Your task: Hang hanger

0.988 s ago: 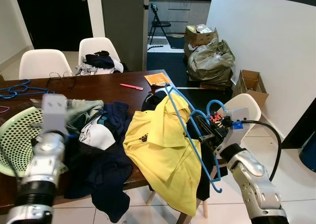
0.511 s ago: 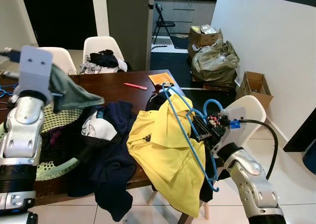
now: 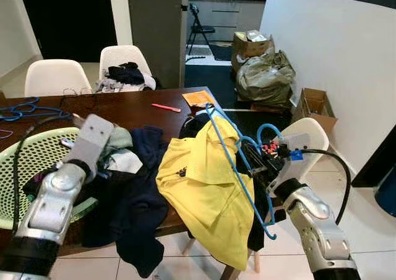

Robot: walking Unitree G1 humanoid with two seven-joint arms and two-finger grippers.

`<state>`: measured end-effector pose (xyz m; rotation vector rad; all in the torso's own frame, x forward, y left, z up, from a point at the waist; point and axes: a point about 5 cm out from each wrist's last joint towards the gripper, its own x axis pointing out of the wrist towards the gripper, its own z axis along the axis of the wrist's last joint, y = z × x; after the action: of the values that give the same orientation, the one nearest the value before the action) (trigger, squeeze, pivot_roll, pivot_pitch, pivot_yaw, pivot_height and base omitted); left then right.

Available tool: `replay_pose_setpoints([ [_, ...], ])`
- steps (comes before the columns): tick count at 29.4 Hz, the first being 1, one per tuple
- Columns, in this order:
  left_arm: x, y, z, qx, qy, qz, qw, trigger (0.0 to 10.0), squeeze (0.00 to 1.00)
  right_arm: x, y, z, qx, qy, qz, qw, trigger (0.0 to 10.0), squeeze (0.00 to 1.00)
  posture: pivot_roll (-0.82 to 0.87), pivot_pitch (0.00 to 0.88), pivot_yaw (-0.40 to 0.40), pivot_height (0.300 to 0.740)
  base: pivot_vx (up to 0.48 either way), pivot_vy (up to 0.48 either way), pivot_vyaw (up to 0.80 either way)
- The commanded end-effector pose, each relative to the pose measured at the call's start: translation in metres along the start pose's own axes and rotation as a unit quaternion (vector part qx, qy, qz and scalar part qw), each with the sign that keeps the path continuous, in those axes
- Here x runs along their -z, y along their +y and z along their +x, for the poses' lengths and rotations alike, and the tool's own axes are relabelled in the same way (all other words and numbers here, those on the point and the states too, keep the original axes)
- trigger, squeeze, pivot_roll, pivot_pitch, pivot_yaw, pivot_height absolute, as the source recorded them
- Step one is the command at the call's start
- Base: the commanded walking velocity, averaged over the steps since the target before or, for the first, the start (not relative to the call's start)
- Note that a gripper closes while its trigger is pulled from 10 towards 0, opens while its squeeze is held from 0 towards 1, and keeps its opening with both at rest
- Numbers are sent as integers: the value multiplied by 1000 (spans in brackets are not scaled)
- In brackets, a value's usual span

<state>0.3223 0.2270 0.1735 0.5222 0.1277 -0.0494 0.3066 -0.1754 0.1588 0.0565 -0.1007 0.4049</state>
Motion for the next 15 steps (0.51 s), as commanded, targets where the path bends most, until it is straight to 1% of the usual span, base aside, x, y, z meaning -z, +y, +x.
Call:
replay_pose_setpoints([
  [1,0,-18,-4,37,9,-3,999,6392,0,5,-1,-1,-1,9,4,1000,10000,0,-22,0,-53,740,0,0,0],
  [2,0,-18,-4,37,9,-3,999,6392,0,5,-1,-1,-1,9,4,1000,10000,0,-22,0,-53,740,0,0,0],
  [3,0,-32,-9,51,16,-10,999,6627,0,5,-2,0,-3,10,3,1000,10000,0,-22,0,-52,740,0,0,0],
  [6,0,-34,-10,52,18,-12,998,6627,0,5,-2,0,-3,10,3,1000,10000,0,-22,0,-52,740,0,0,0],
  [7,8,-38,-14,35,31,-12,999,8824,0,5,-2,-1,-3,10,3,1000,10000,0,-21,0,-48,740,0,0,0],
  [8,15,-36,-17,1,39,-19,999,10000,0,5,-2,-1,-2,10,3,1000,10000,0,-19,0,-50,740,0,0,0],
  [9,20,-35,-20,-22,45,-25,998,10000,0,6,-2,-1,-1,10,4,1000,10000,0,-19,0,-50,740,0,0,0],
  [10,25,-34,-21,-41,48,-27,998,10000,1000,6,-1,-2,-1,10,4,1000,10000,0,-19,0,-51,740,0,0,0],
  [12,26,-32,-22,-48,49,-28,997,10000,1000,7,-1,-2,0,11,4,1000,10000,0,-19,0,-51,740,0,0,0],
  [14,27,-29,-23,-70,44,-29,996,10000,1000,7,0,-2,-1,11,4,1000,10000,0,-17,0,-53,740,0,0,0],
  [15,27,-29,-23,-70,44,-29,996,10000,1000,7,0,-2,-1,11,4,1000,10000,0,-17,0,-53,740,0,0,0],
])
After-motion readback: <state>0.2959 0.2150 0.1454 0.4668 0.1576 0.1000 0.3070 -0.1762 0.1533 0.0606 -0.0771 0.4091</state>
